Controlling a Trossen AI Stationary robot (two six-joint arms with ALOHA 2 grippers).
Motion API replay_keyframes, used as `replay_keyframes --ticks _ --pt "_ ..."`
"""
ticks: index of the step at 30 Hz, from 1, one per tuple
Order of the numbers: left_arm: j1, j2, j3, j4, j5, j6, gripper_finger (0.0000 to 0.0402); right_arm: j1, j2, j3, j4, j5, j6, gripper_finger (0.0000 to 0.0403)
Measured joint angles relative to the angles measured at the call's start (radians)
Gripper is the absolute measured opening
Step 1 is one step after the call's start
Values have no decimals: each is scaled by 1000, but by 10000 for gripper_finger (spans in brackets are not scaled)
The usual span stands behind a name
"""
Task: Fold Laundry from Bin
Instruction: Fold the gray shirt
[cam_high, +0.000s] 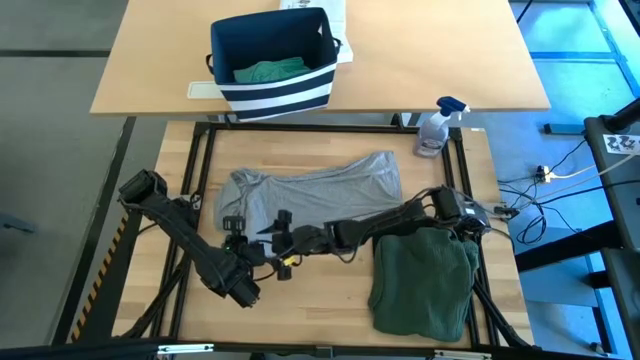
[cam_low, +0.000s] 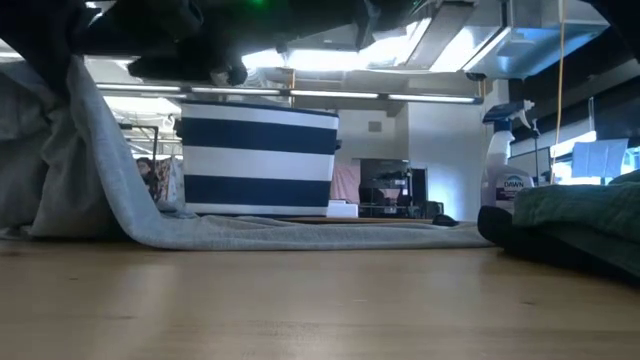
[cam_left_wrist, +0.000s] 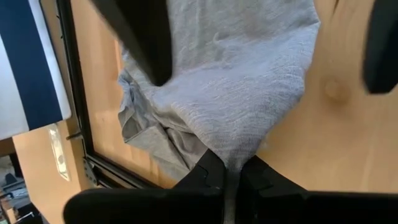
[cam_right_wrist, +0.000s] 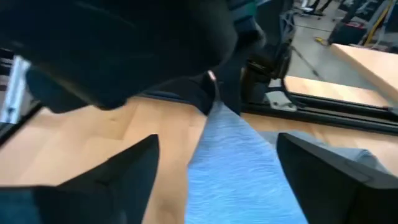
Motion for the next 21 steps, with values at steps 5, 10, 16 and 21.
replay_keyframes --ticks 5,10,16,21 --pt "1 0 0 24 -7 0 0 0 7 0 2 42 -22 357" --pt "0 -2 0 60 -18 0 0 0 44 -1 -5 19 -43 344" --pt "0 -3 0 89 -23 3 0 1 73 -2 19 23 -62 315" --pt "-7 -3 1 116 -24 7 0 0 89 -1 70 50 -158 279"
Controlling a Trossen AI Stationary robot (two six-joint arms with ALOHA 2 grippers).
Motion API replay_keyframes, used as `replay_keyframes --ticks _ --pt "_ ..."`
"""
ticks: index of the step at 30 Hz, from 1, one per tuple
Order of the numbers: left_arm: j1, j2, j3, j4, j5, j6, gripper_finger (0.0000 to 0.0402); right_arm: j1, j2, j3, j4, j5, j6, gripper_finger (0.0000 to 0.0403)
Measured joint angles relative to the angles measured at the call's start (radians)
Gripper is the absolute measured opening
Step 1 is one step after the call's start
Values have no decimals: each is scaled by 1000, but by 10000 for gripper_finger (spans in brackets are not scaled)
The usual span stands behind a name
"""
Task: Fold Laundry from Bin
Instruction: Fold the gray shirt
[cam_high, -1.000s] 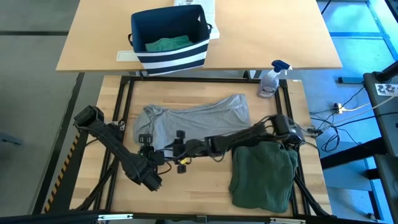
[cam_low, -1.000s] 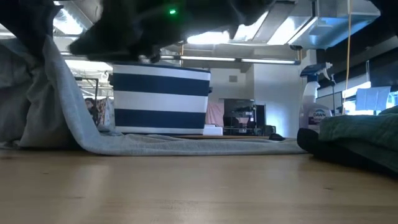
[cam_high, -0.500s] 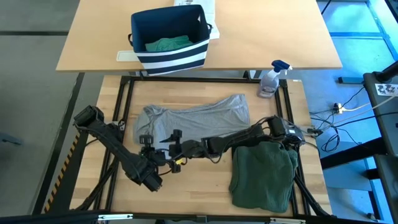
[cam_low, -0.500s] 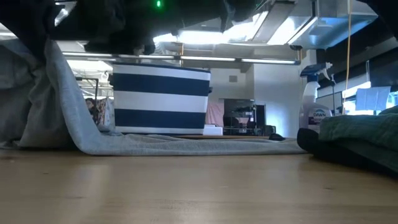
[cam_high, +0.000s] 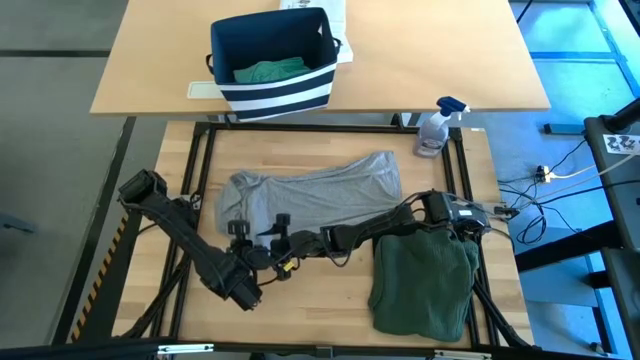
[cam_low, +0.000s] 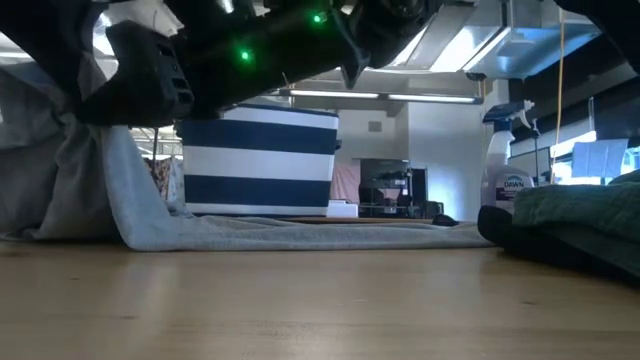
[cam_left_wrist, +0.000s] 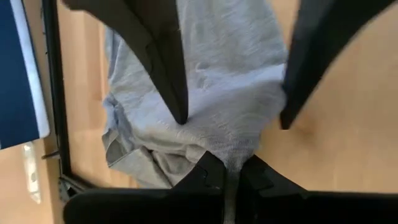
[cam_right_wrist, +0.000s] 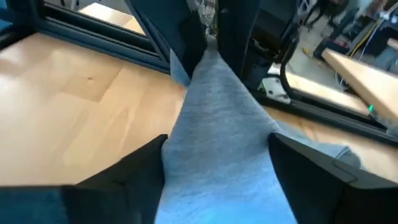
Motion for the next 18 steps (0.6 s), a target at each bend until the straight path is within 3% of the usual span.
replay_keyframes --ticks 5,11,14,18 --pt "-8 0 14 24 -5 20 0 0 6 0 55 -27 -17 195" --pt "-24 0 79 16 -35 -6 10 1 6 2 16 -128 18 24" --pt "-41 0 129 -36 -39 -32 33 8 3 3 -55 -188 99 20" --pt "-78 -1 196 -144 -81 -112 62 43 9 -2 -184 -193 147 8"
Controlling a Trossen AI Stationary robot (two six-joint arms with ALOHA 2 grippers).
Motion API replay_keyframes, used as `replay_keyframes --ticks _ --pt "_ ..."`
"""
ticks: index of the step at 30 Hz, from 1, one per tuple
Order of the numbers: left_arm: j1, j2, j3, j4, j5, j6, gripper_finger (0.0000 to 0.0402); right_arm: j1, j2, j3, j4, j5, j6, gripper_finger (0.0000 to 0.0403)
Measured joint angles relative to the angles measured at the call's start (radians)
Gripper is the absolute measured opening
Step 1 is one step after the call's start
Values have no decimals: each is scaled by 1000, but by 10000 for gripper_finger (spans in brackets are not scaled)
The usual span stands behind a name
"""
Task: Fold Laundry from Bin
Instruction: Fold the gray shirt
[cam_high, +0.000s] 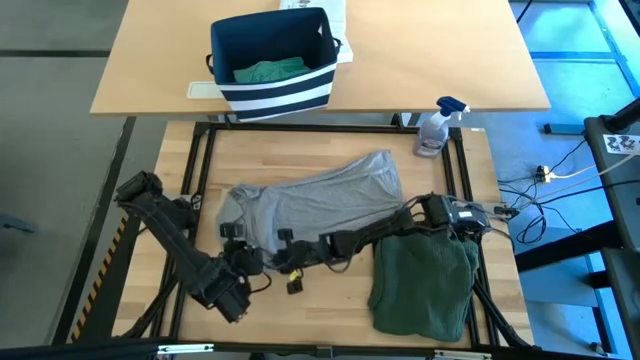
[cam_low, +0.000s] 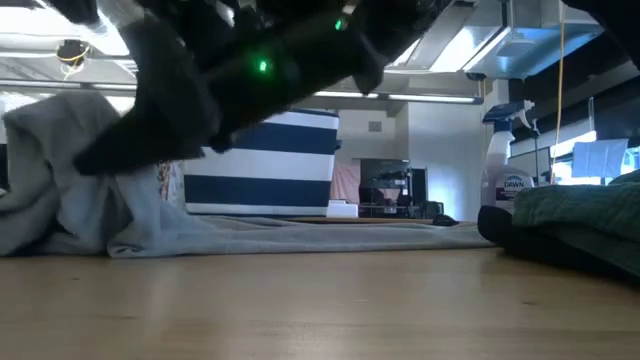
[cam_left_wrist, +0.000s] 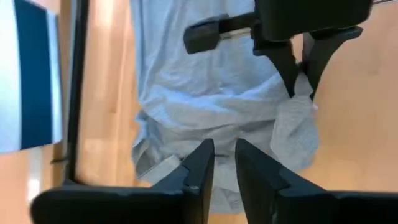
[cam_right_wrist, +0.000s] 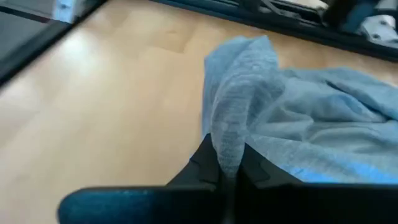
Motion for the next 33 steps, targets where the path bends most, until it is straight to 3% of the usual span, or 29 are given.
replay_keyframes --ticks 8,18,21,27,33 --pt "-17 -51 -34 -1 -204 -84 73 113 2 -2 -101 30 22 6" --pt "146 -69 -207 69 -224 -58 54 227 -2 1 -146 127 109 4" --pt "215 -98 -285 268 -209 112 44 246 -2 -19 -145 124 148 3" --pt "419 -176 -445 902 -57 698 9 278 -2 -71 -92 151 208 3" --pt "673 -163 -498 1265 257 1083 2 303 -3 -79 -72 182 223 3"
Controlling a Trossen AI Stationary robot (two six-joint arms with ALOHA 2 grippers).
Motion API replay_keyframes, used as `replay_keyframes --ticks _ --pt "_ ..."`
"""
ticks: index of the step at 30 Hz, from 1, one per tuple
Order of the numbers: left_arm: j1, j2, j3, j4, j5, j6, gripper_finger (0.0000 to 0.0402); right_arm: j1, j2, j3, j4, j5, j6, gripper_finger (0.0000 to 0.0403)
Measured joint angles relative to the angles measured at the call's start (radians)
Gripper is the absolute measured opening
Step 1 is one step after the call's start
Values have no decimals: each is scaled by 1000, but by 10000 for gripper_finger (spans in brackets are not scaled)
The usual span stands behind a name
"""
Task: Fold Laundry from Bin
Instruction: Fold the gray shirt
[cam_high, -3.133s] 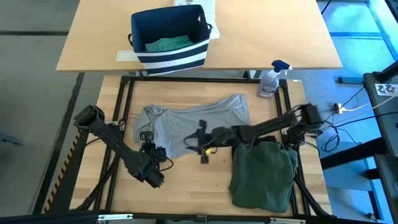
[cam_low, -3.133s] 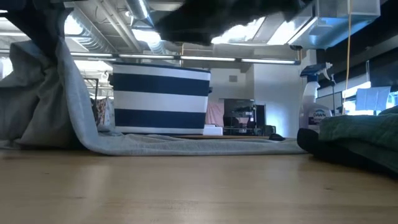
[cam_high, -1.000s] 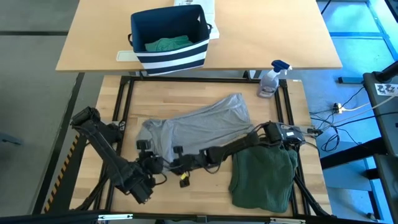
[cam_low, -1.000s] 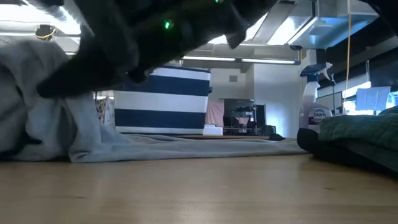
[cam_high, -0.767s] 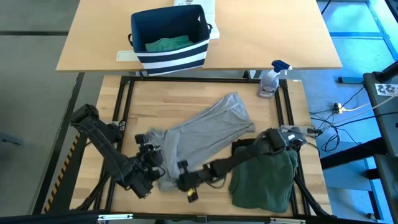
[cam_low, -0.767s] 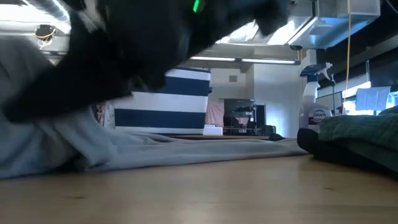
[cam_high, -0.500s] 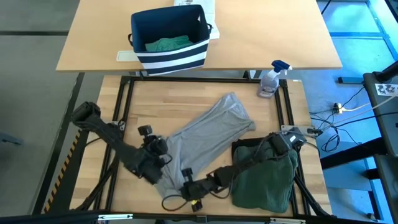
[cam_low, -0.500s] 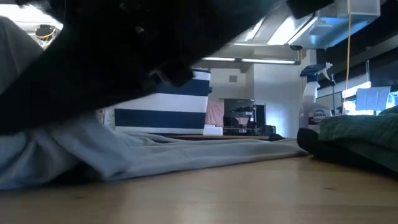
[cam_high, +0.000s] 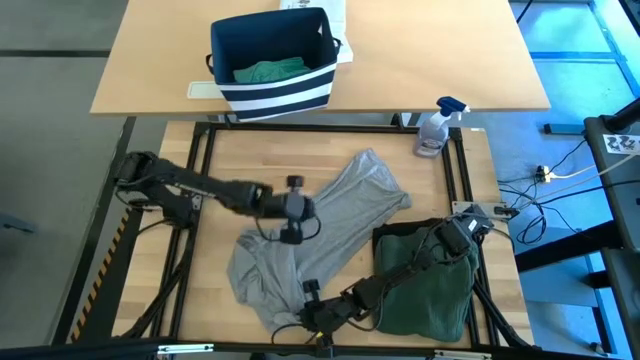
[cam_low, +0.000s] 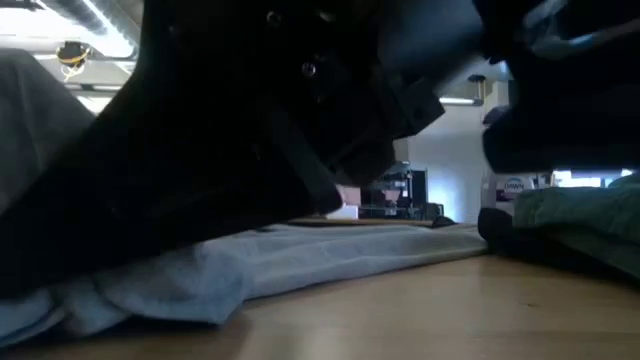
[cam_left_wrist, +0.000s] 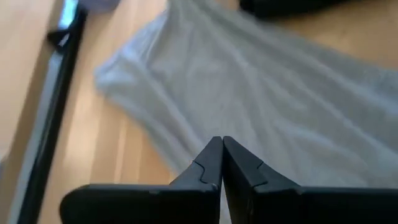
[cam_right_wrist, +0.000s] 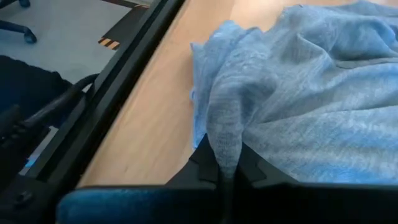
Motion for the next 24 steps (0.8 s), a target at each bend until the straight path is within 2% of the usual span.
replay_keyframes --ticks 5,10,17,24 --pt "159 60 -2 102 263 169 2 2 0 0 -1 12 23 3" --pt "248 136 -2 147 457 230 1 1 0 0 -1 24 42 3" --pt "285 256 -3 192 588 259 1 1 0 0 -2 27 42 3" --pt "312 334 -3 192 598 275 0 1 0 0 -4 26 44 3"
